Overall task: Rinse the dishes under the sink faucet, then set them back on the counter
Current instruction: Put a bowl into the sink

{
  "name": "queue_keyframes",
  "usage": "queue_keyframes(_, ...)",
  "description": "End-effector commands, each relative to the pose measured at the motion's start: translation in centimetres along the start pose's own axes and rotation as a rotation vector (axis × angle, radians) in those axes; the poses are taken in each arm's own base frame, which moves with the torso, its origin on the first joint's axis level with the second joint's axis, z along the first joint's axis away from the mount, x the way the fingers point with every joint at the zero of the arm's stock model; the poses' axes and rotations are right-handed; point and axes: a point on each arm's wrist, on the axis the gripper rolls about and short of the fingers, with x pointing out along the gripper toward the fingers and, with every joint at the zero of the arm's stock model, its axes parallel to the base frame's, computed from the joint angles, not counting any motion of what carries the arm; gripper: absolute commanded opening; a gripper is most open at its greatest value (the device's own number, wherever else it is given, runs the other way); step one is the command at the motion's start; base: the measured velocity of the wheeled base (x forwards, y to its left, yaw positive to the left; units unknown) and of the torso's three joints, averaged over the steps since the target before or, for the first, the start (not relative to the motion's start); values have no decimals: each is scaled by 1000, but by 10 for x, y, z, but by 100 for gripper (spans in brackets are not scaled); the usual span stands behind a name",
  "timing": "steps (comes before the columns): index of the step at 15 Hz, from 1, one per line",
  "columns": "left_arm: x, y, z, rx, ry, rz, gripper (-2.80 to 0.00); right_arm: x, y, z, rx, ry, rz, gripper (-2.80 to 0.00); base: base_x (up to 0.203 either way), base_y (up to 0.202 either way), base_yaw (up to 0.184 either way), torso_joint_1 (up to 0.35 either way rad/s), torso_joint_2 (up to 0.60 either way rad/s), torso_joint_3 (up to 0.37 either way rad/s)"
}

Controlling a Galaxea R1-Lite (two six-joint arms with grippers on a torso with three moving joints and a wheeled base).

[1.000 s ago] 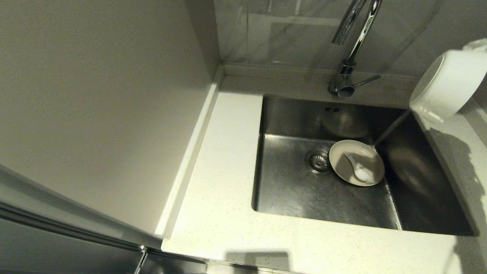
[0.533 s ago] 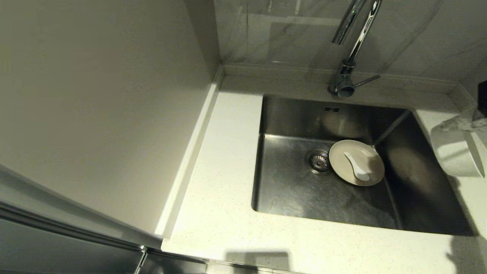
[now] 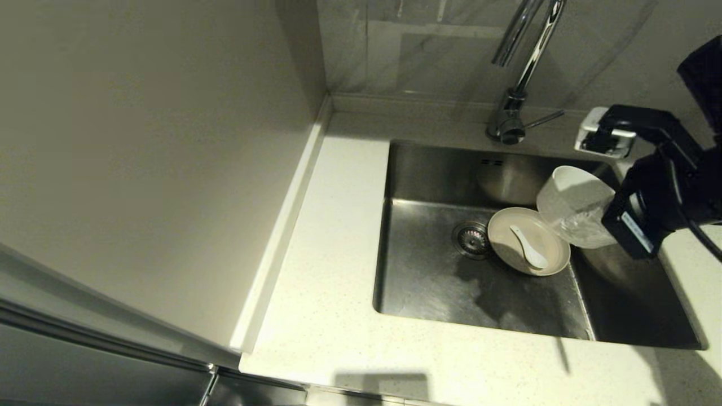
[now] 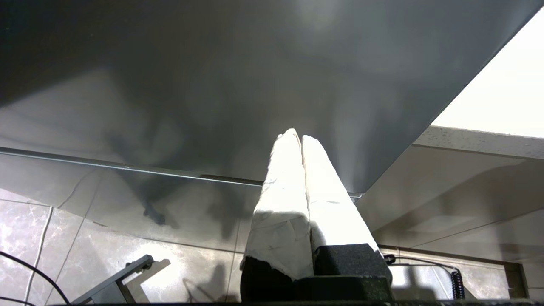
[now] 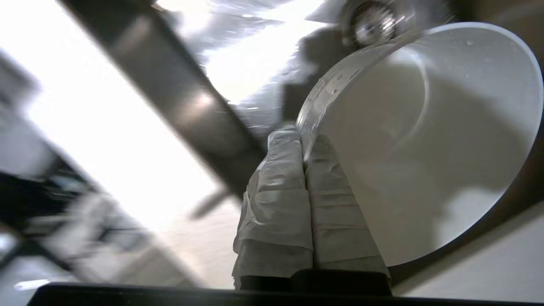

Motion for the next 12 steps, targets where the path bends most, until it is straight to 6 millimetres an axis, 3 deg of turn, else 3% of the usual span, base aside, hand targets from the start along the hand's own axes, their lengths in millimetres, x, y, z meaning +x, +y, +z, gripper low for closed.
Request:
queue_keyframes(1, 0, 0, 0, -1, -4, 0, -280, 28, 0, 3, -99, -13, -68, -280, 0, 0, 0, 0, 0, 0)
queue_keyframes(5, 0, 0, 0, -1, -4, 0, -280, 86, 4, 8, -188, -3, -141, -280, 0, 0, 0, 0, 0, 0)
queue_keyframes(12, 0, 0, 0, -1, -4, 0, -280, 147, 18, 9, -219, 91, -95, -280, 0, 0, 0, 0, 0, 0)
